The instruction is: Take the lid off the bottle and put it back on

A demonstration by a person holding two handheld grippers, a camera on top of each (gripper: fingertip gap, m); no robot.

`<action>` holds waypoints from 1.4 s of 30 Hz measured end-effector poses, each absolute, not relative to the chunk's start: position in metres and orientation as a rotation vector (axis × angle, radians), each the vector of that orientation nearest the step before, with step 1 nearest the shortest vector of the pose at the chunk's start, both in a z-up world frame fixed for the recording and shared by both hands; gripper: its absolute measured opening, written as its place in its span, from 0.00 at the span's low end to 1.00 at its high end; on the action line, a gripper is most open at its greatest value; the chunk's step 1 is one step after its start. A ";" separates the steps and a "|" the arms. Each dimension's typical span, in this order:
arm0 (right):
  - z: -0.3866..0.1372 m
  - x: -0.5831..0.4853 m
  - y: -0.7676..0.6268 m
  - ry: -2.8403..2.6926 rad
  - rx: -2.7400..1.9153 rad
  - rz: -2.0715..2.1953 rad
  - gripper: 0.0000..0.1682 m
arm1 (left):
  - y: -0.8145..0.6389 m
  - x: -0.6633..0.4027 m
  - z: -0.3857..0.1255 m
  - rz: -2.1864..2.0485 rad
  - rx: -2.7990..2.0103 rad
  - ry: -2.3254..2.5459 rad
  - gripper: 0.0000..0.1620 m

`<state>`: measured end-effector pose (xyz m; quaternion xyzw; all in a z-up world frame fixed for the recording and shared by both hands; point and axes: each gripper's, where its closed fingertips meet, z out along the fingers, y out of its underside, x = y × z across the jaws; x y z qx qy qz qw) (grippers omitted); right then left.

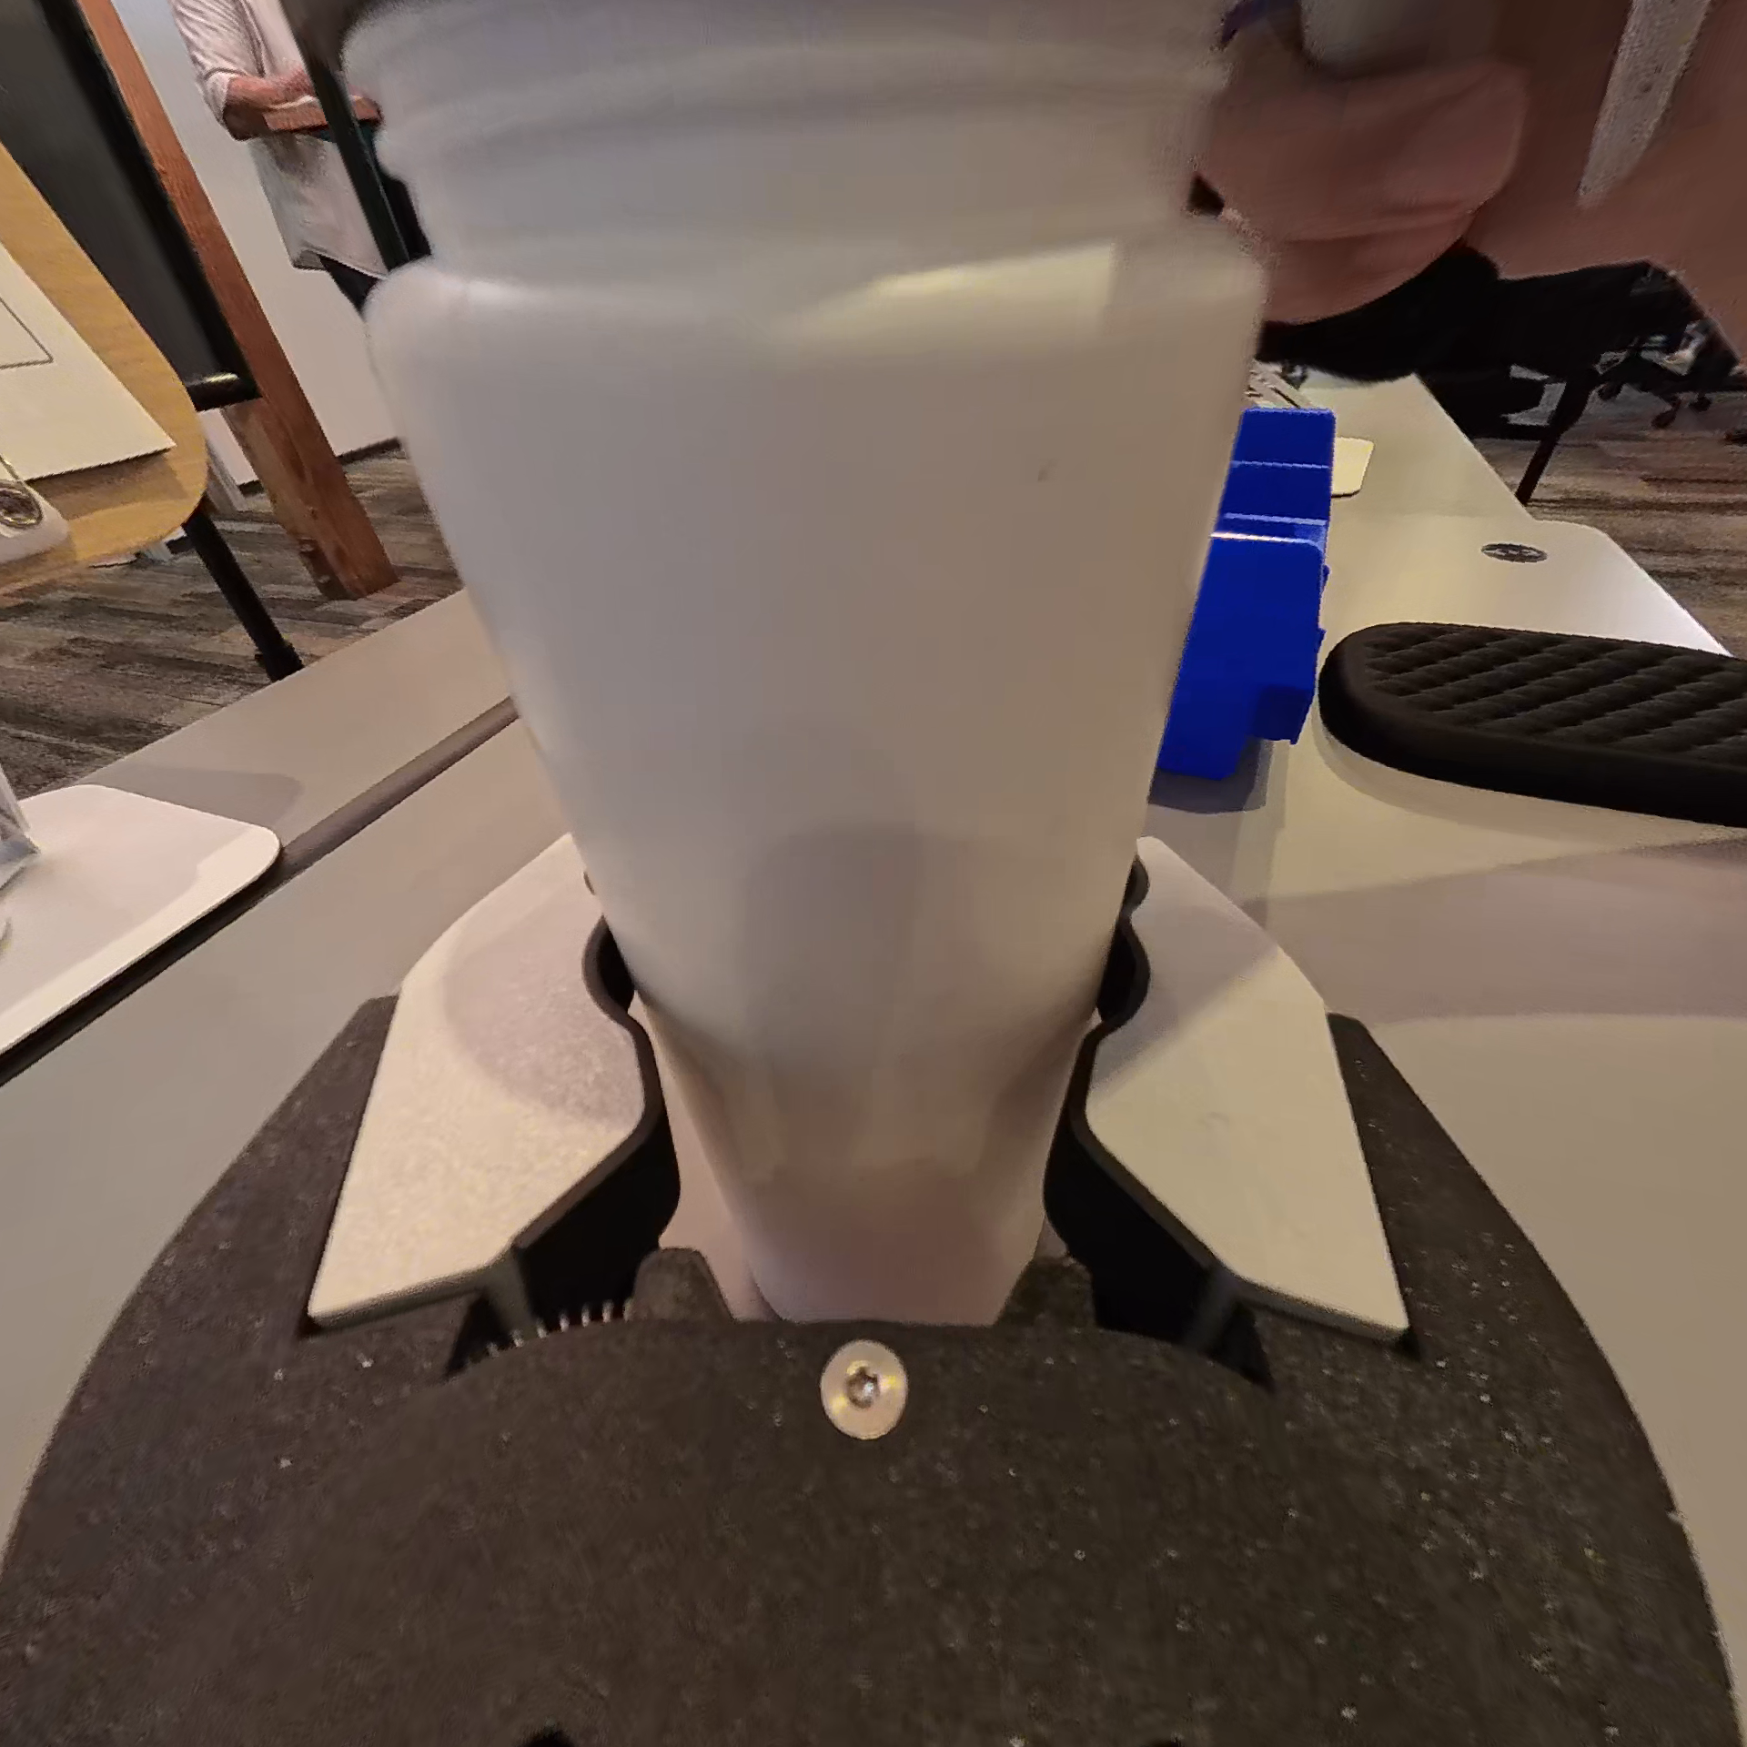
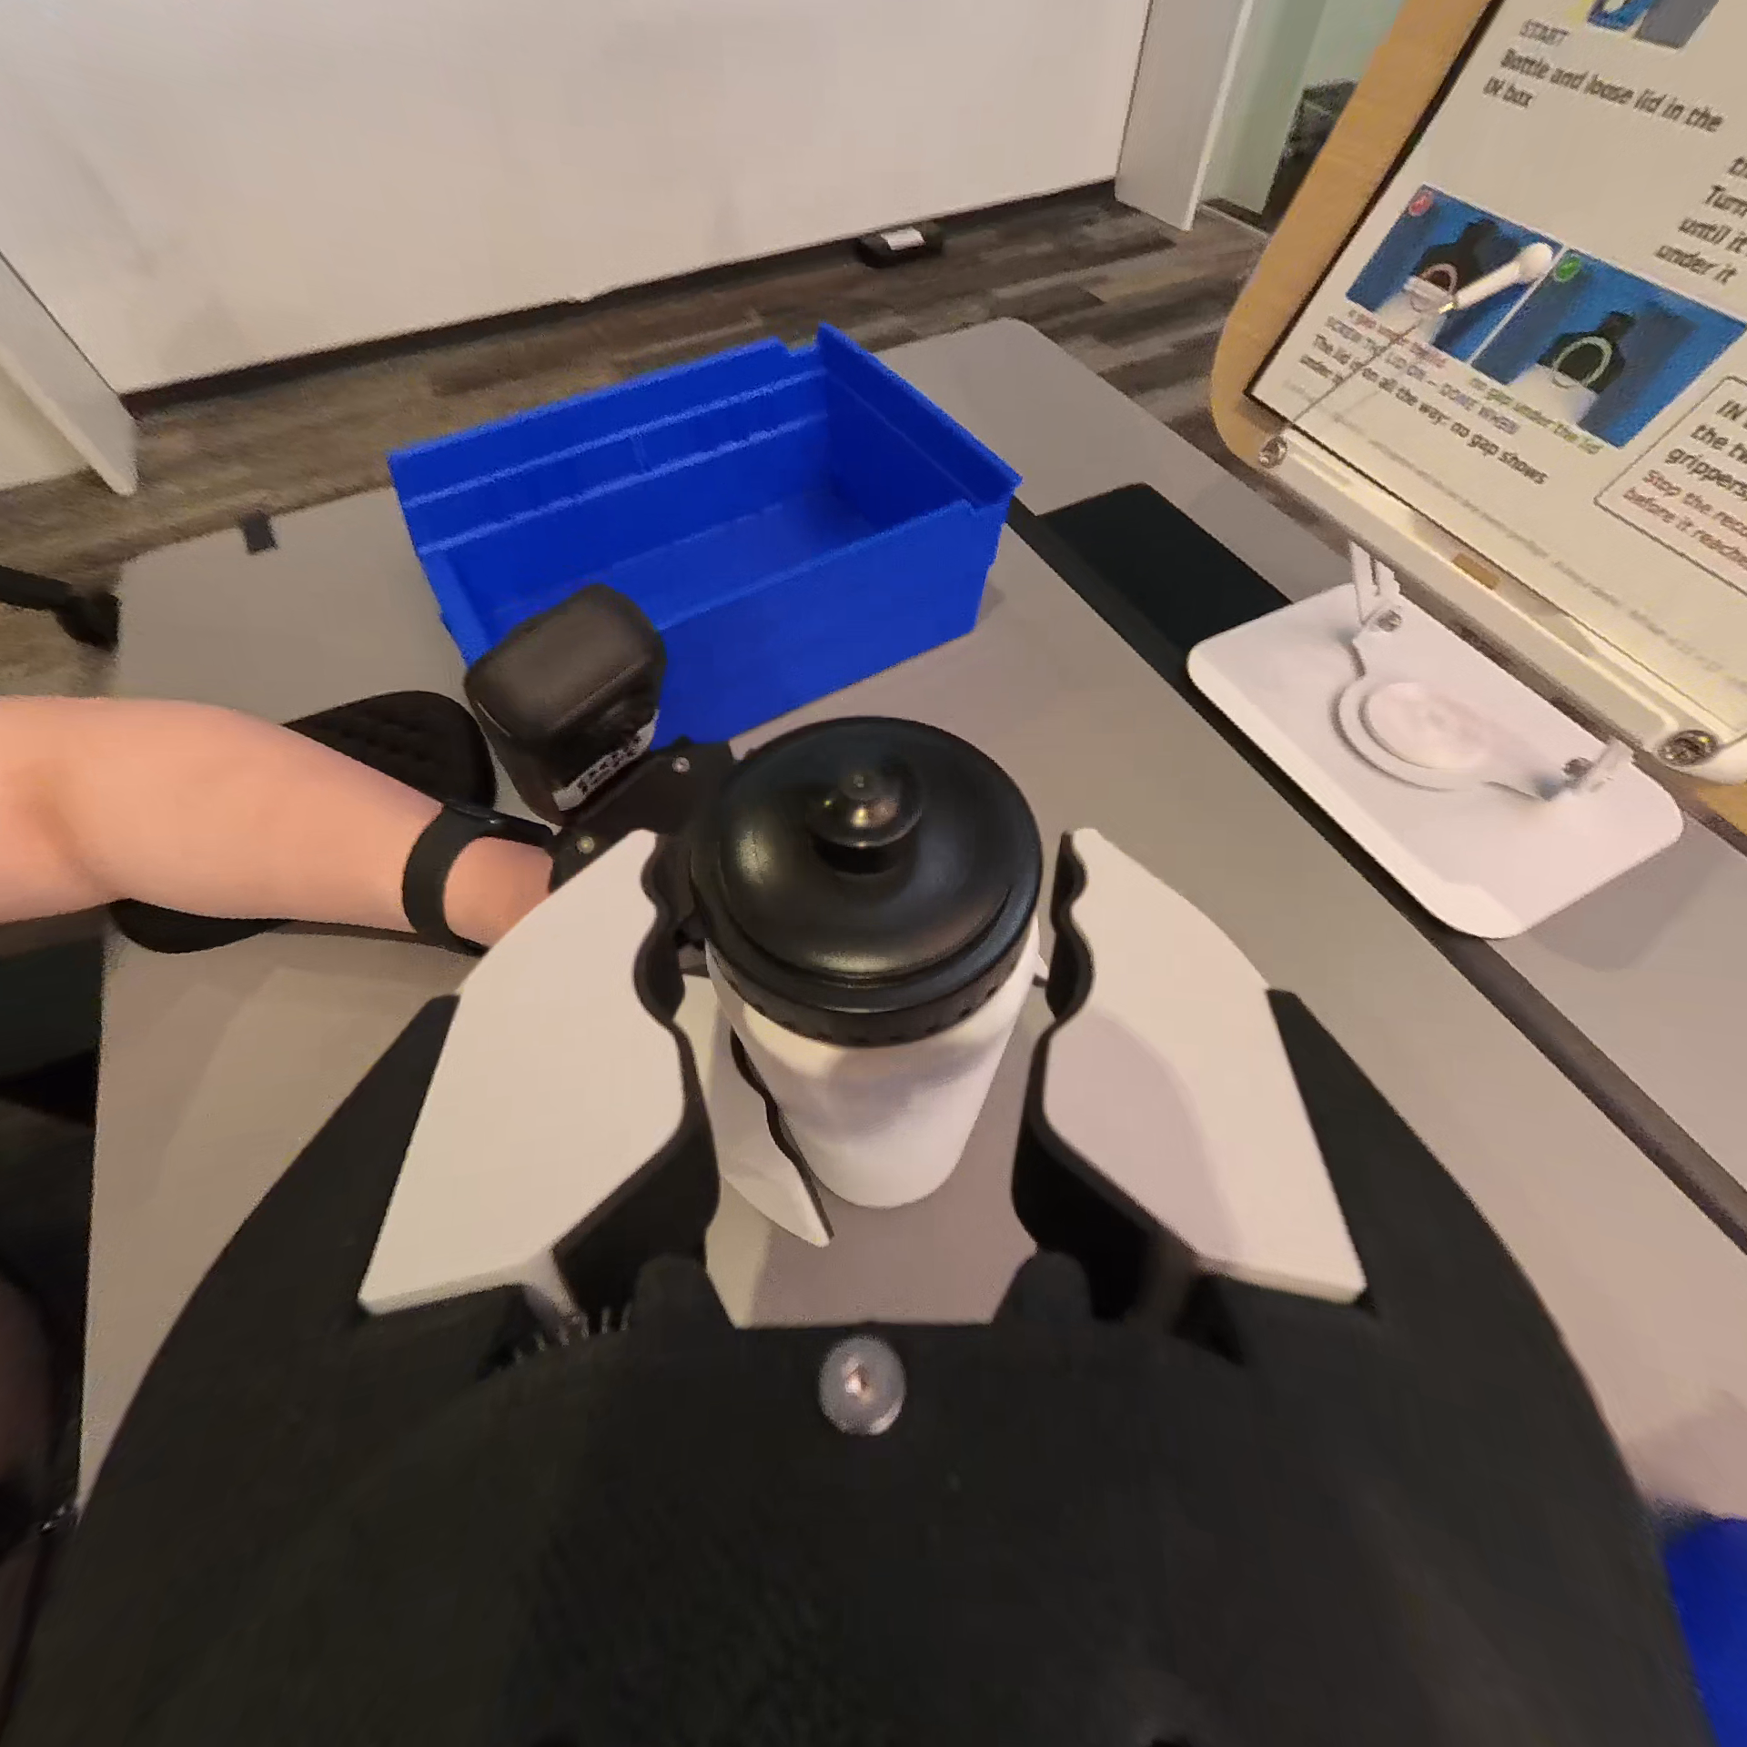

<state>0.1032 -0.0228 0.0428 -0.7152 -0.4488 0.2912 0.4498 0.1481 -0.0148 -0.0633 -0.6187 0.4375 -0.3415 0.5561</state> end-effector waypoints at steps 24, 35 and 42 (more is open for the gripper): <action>0.036 0.108 -0.018 -1.116 -2.007 0.557 0.43 | -0.009 0.149 -0.067 -0.743 -1.538 1.029 0.61; 0.037 0.110 -0.018 -1.026 -1.899 0.480 0.46 | -0.008 0.148 -0.067 -0.733 -1.542 1.025 0.61; 0.055 0.104 -0.022 -1.226 -1.723 0.729 0.47 | -0.009 0.149 -0.066 -0.759 -1.527 1.040 0.61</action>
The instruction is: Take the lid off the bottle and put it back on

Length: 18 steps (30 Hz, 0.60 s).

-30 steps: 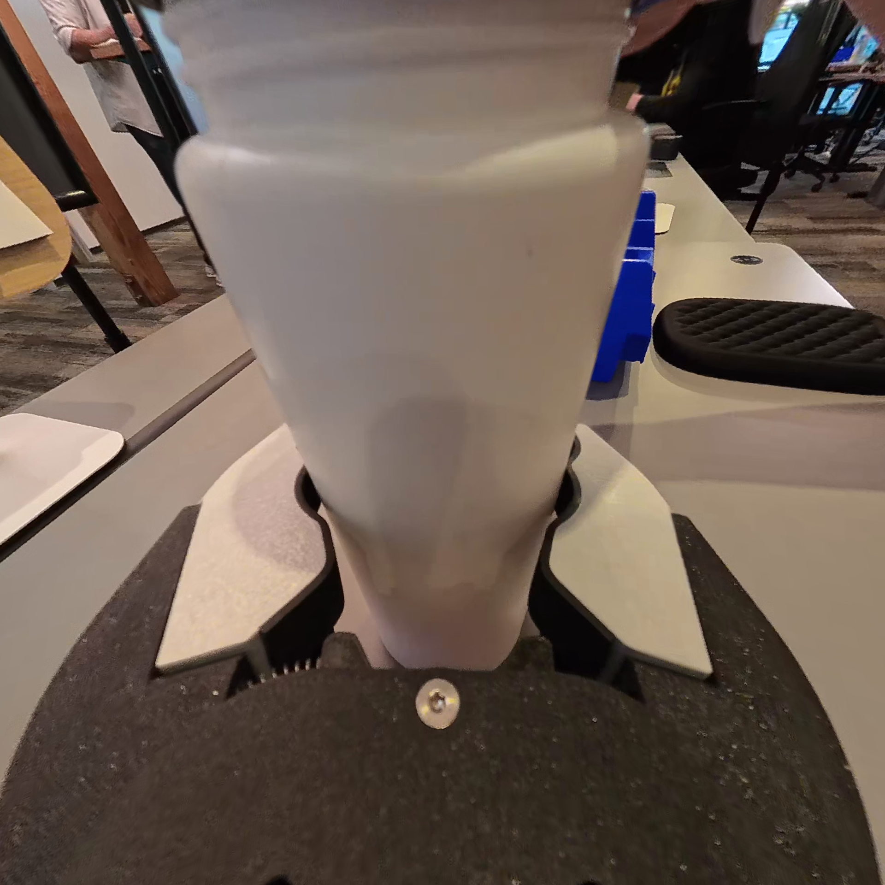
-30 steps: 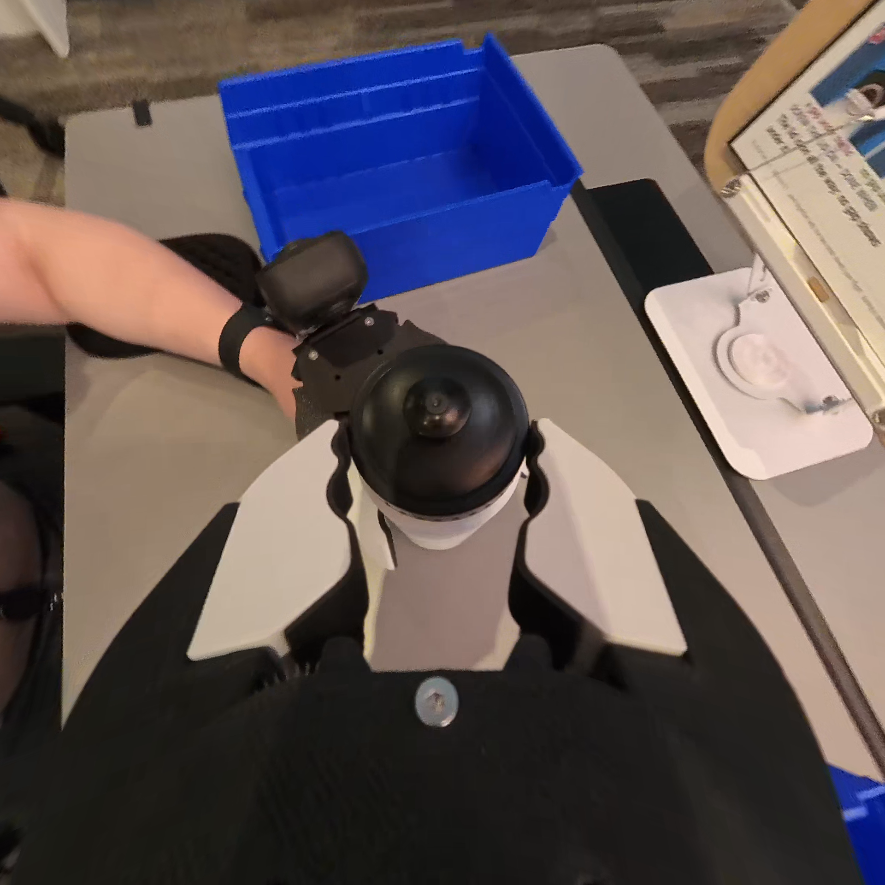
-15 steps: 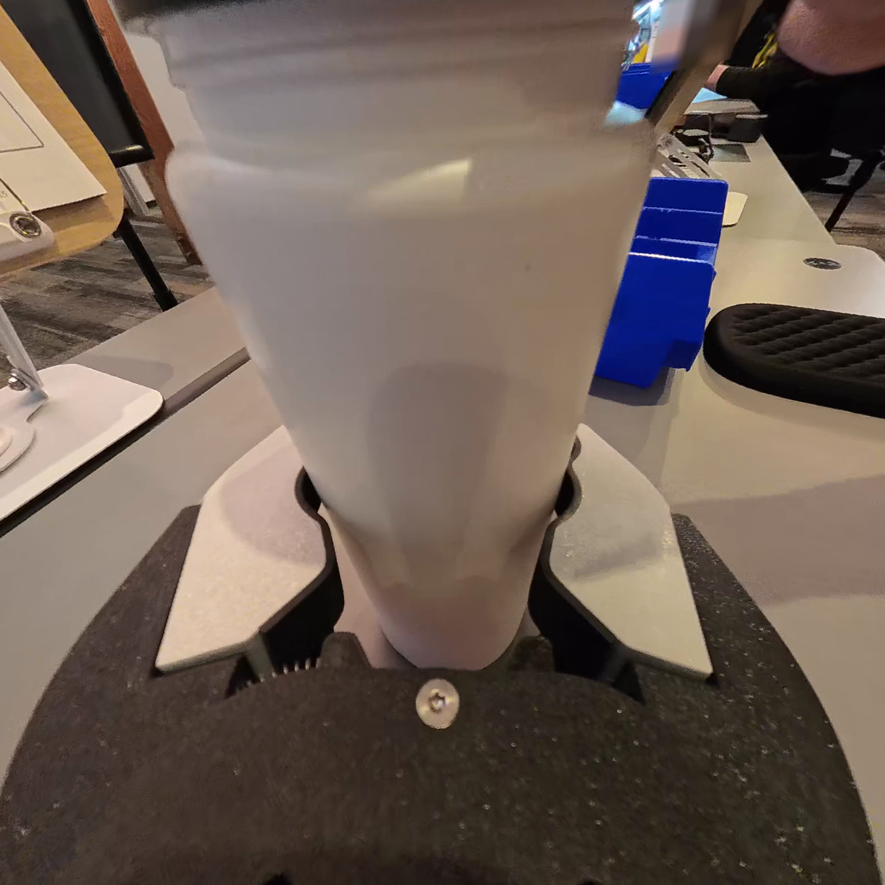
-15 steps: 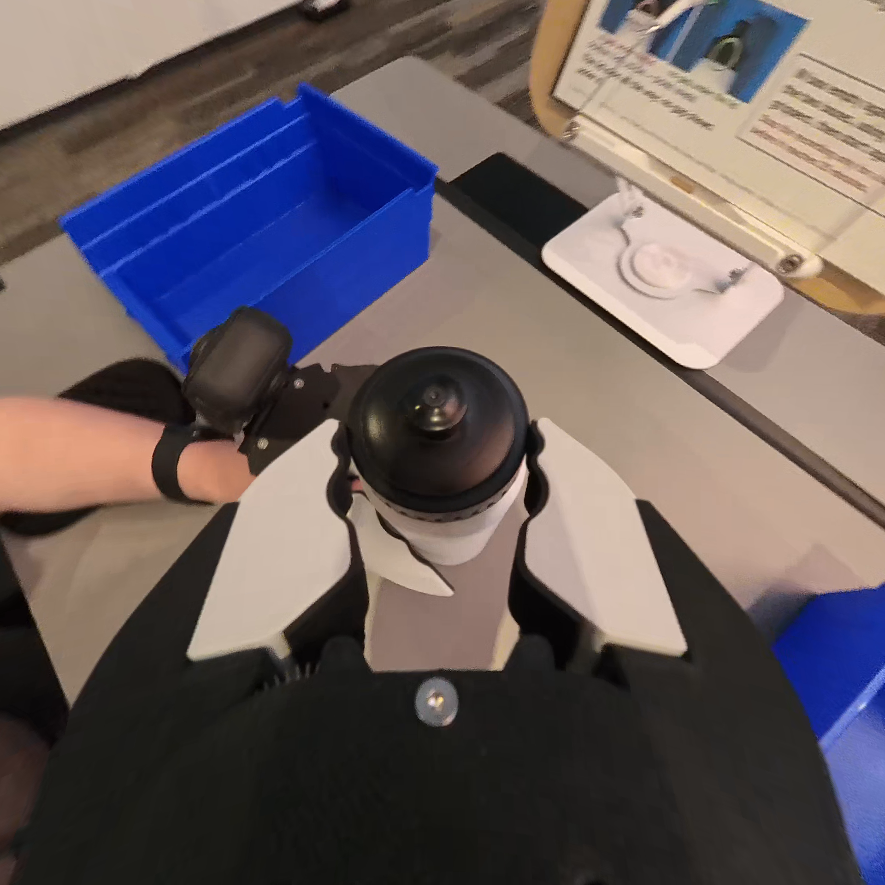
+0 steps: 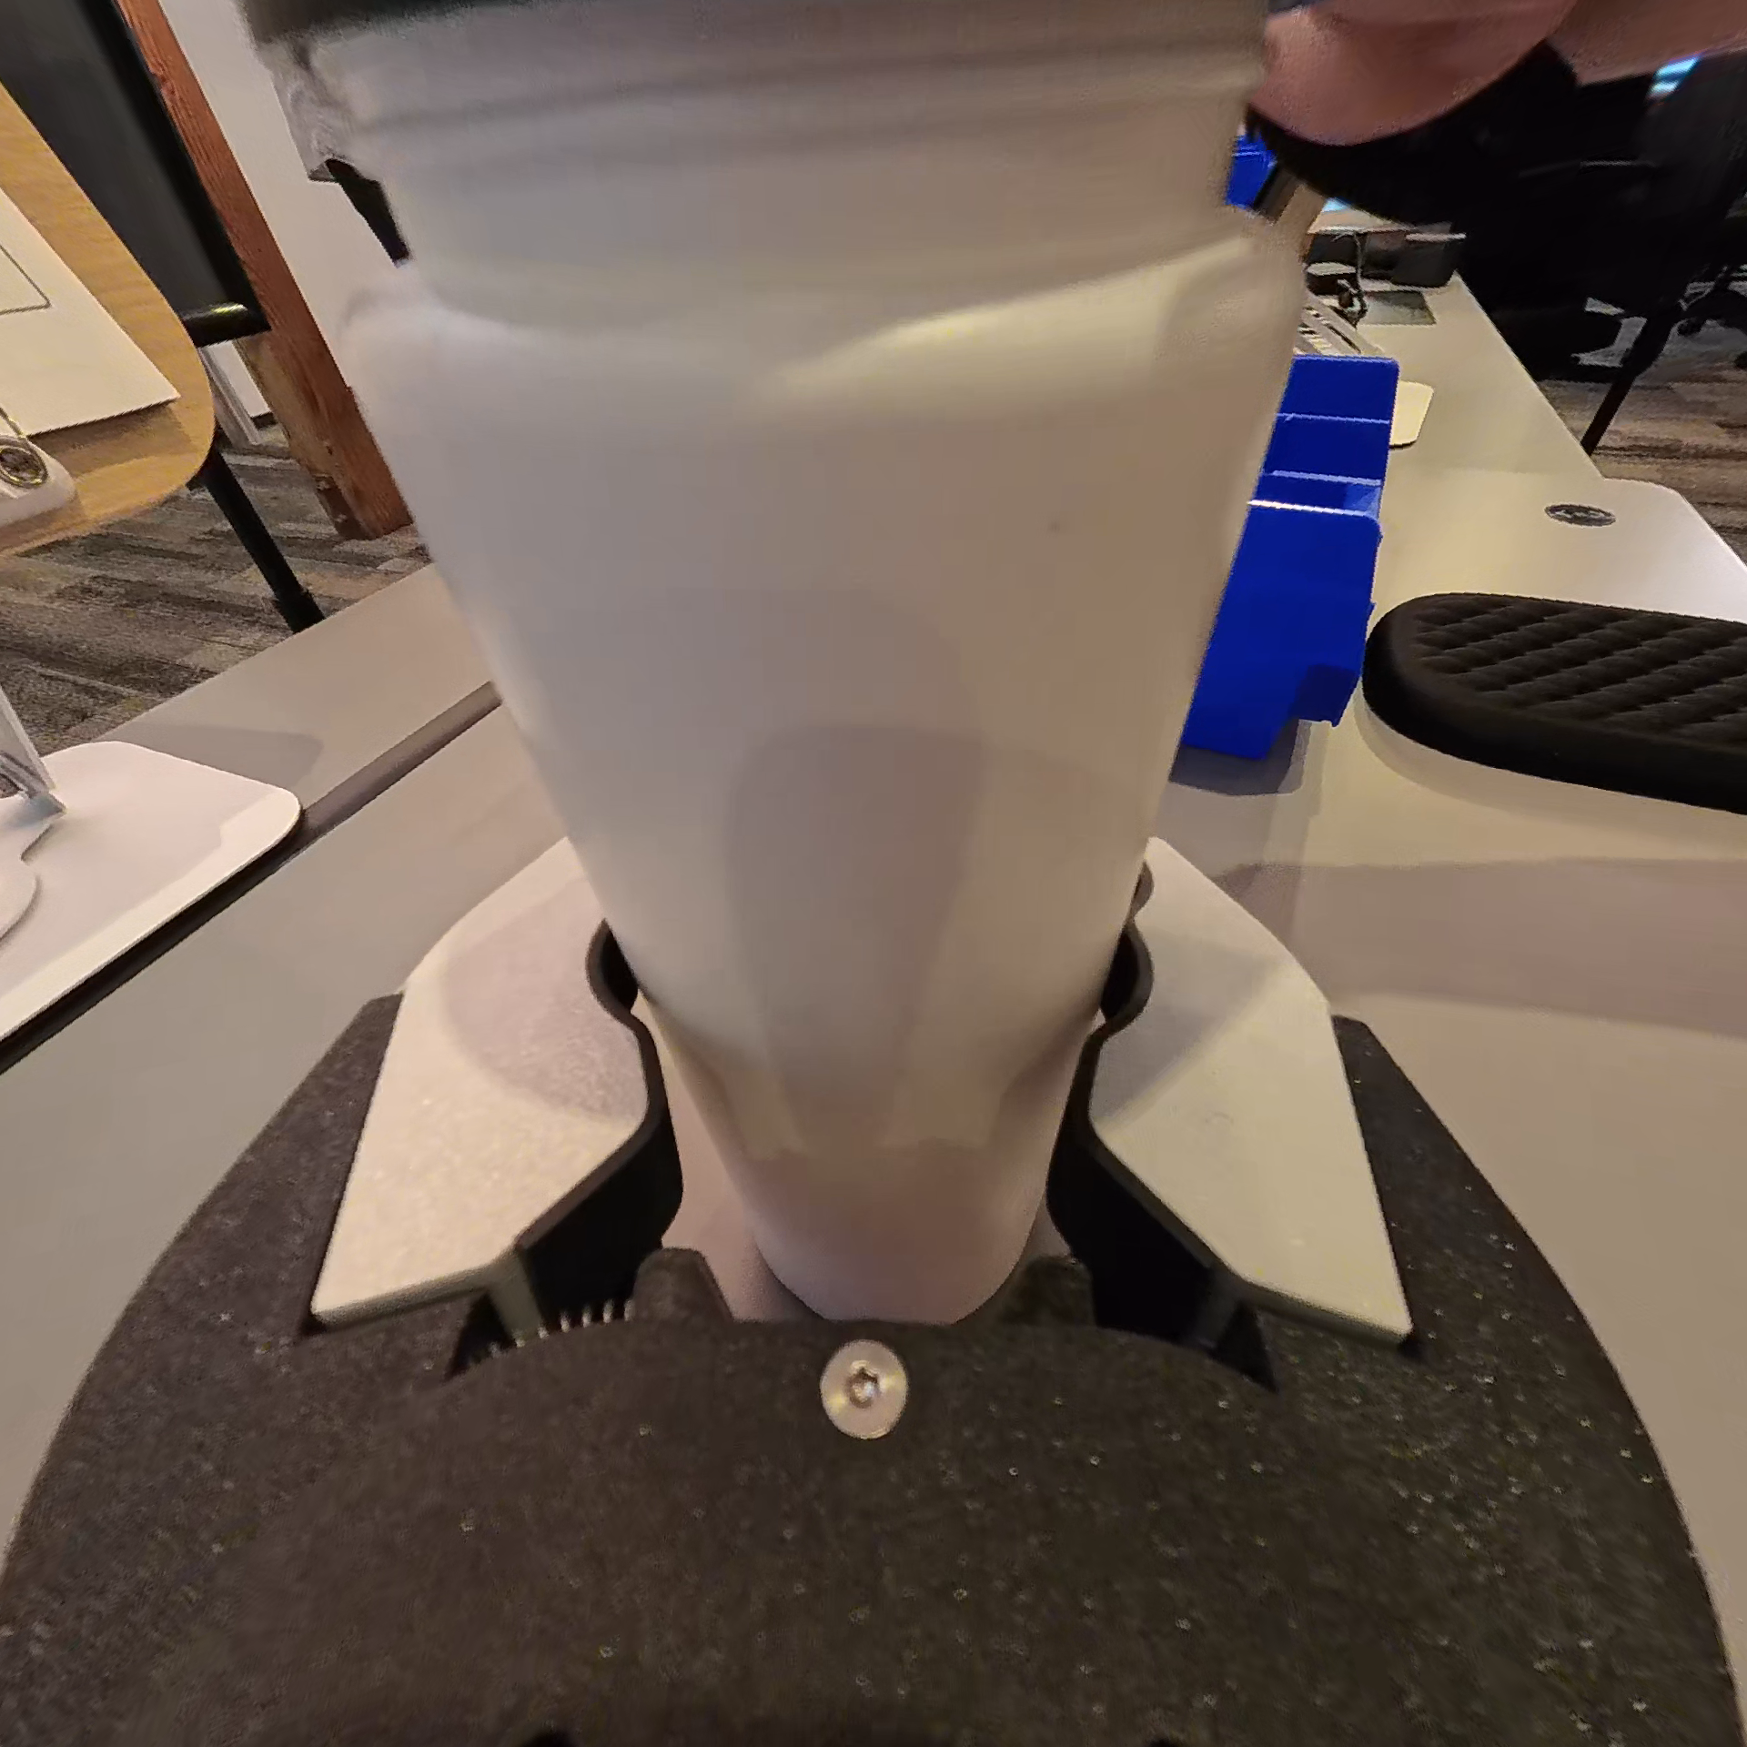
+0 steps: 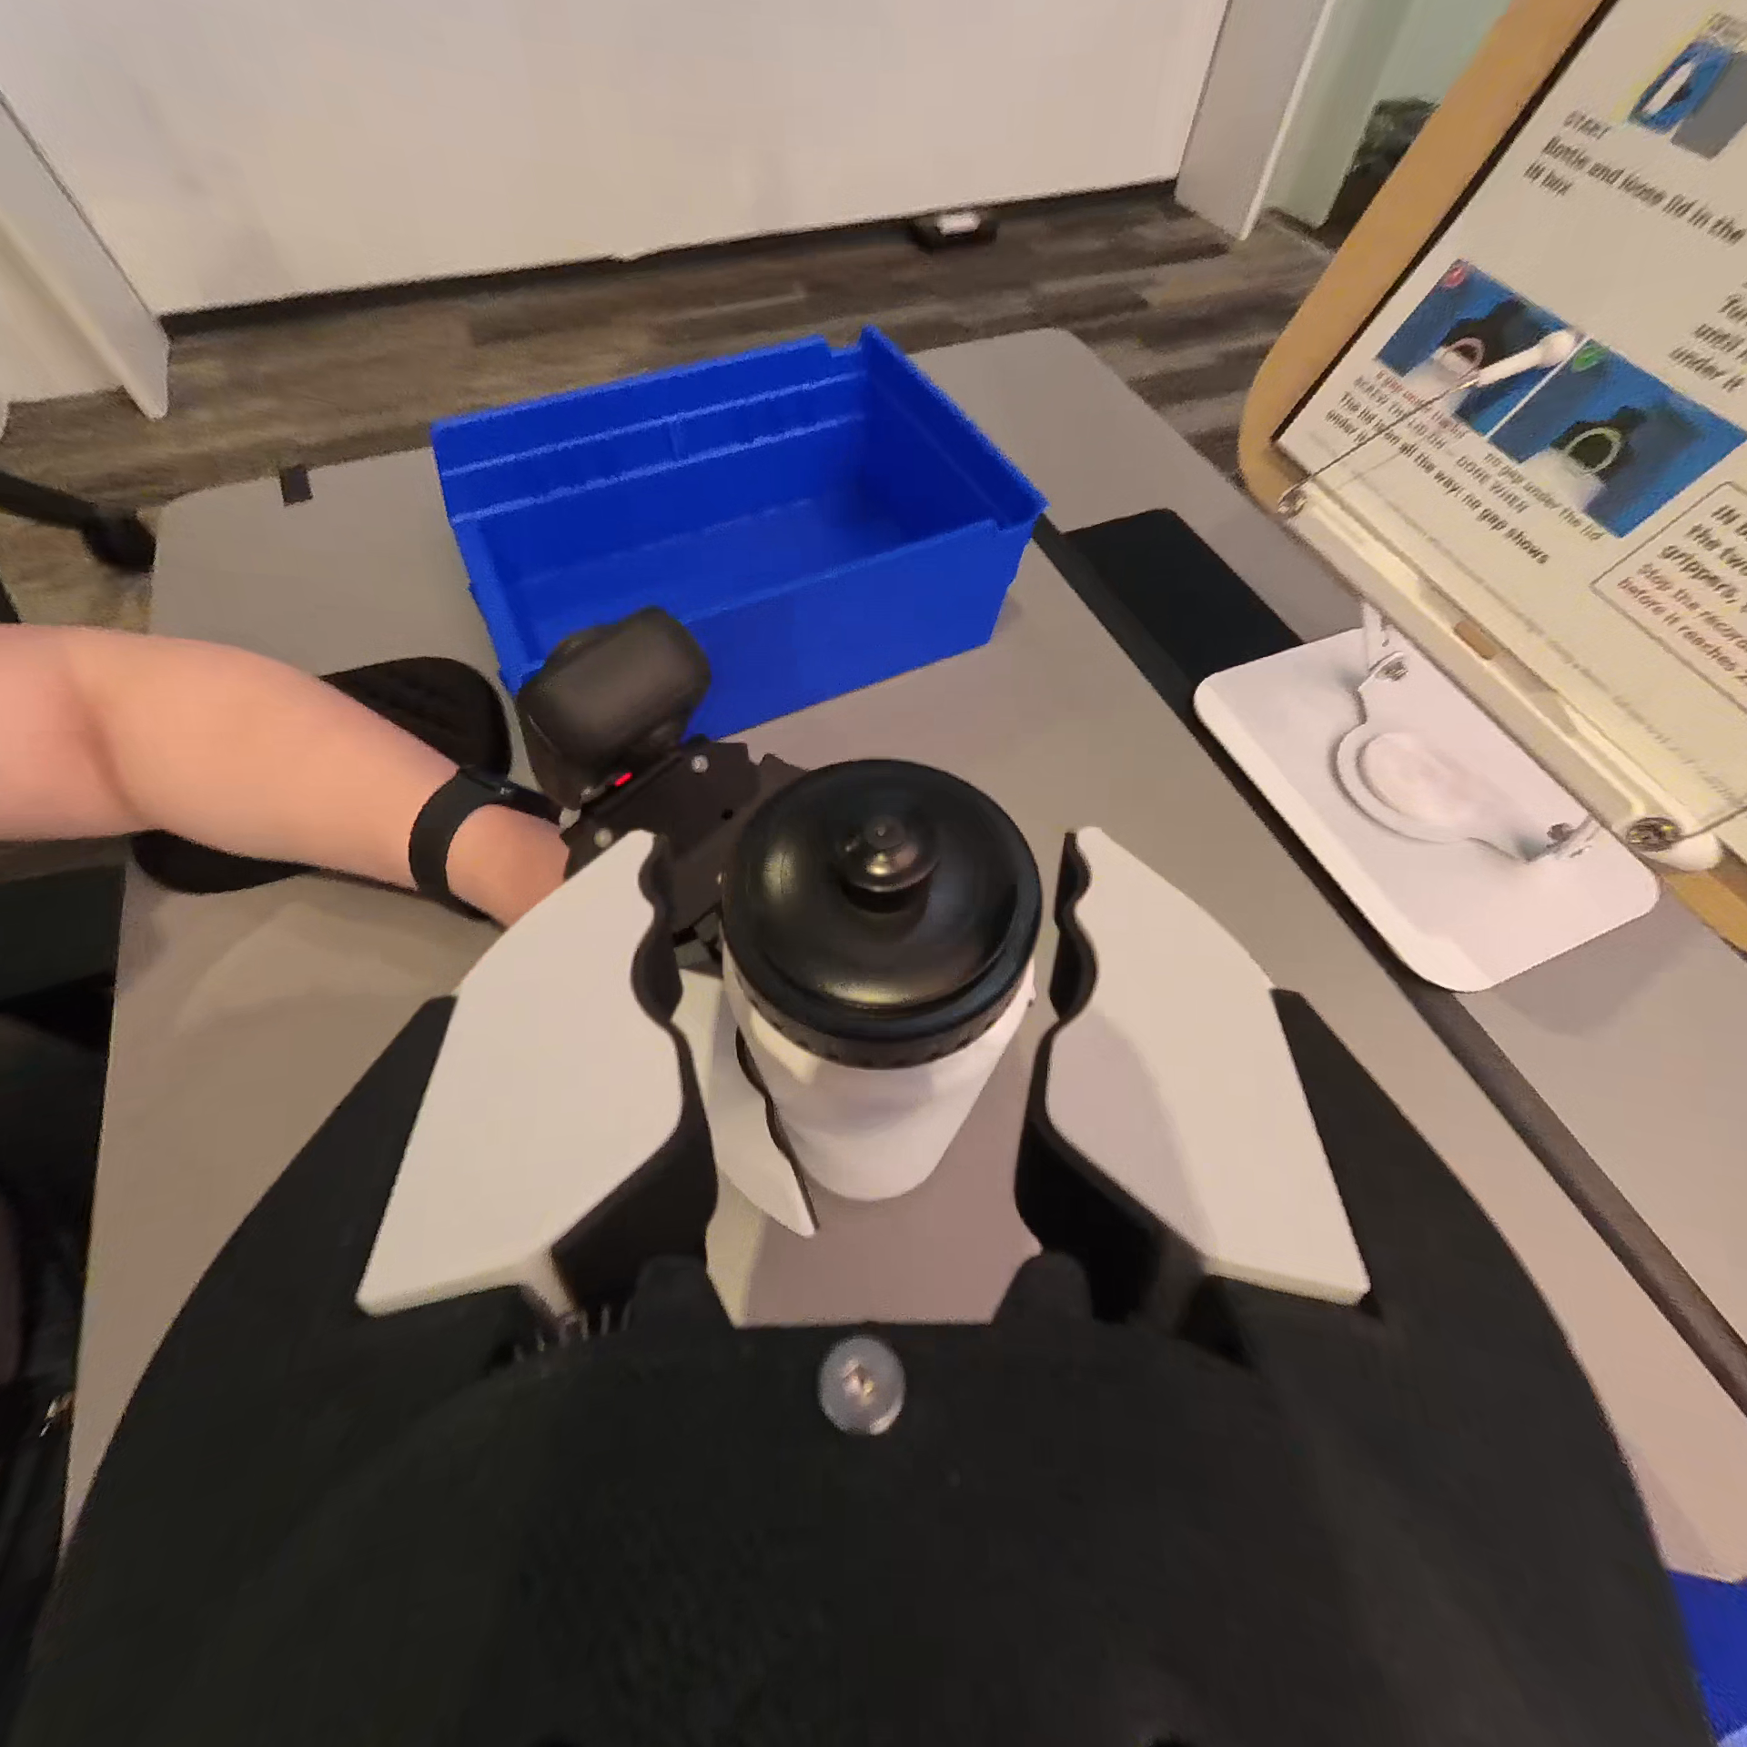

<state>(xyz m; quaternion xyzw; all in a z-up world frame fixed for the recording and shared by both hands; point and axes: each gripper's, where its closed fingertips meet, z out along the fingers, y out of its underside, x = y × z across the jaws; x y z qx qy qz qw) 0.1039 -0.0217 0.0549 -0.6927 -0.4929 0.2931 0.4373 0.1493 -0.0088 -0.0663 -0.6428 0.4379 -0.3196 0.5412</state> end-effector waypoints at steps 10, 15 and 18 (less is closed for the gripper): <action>0.040 0.107 -0.018 -1.261 -1.818 0.649 0.43 | -0.008 0.149 -0.067 -0.754 -1.531 1.040 0.61; 0.040 0.109 -0.015 -1.010 -1.910 0.548 0.43 | -0.007 0.149 -0.067 -0.726 -1.554 1.015 0.61; 0.041 0.109 -0.014 -0.855 -1.908 0.455 0.43 | -0.006 0.148 -0.067 -0.705 -1.565 1.003 0.61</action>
